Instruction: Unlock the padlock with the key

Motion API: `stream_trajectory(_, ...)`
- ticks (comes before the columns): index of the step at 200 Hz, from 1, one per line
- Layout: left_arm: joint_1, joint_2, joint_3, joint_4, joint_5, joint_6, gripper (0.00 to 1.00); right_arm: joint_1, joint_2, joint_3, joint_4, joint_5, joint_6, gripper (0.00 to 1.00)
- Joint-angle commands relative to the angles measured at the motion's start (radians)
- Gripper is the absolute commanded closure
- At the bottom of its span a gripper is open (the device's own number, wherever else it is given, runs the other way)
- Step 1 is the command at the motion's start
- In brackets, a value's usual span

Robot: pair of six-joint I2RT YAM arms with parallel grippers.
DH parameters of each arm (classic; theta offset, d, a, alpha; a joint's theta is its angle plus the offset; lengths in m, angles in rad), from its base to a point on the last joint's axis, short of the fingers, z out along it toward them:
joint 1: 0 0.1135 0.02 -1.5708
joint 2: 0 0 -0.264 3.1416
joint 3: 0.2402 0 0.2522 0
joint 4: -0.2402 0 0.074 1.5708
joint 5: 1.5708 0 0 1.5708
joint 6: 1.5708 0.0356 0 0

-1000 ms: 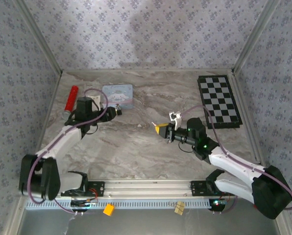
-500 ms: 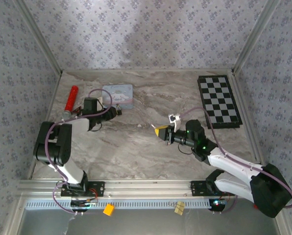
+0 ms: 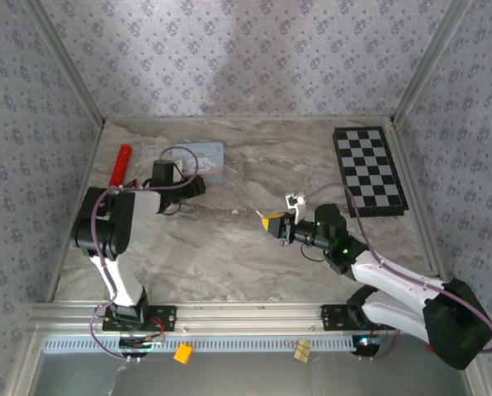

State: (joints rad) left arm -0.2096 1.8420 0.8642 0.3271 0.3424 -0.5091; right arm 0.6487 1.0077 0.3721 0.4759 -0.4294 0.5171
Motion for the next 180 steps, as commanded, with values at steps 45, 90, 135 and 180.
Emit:
stream_trajectory(45, -0.029, 0.072, 0.047, 0.045, -0.022, -0.049, 0.63, -0.009, -0.039, -0.018, 0.014, 0.008, 0.014, 1.00)
stream_trajectory(90, -0.039, 0.035, -0.002, 0.095, -0.028, -0.076, 0.82, -0.009, -0.034, -0.021, 0.014, 0.012, 0.018, 1.00)
stream_trajectory(135, -0.040, -0.014, -0.043, 0.115, -0.026, -0.099, 0.89, -0.008, -0.026, -0.022, 0.023, 0.014, 0.026, 1.00)
stream_trajectory(180, -0.041, -0.060, -0.067, 0.103, 0.034, -0.168, 0.91, -0.004, 0.021, -0.009, 0.024, 0.029, 0.072, 1.00)
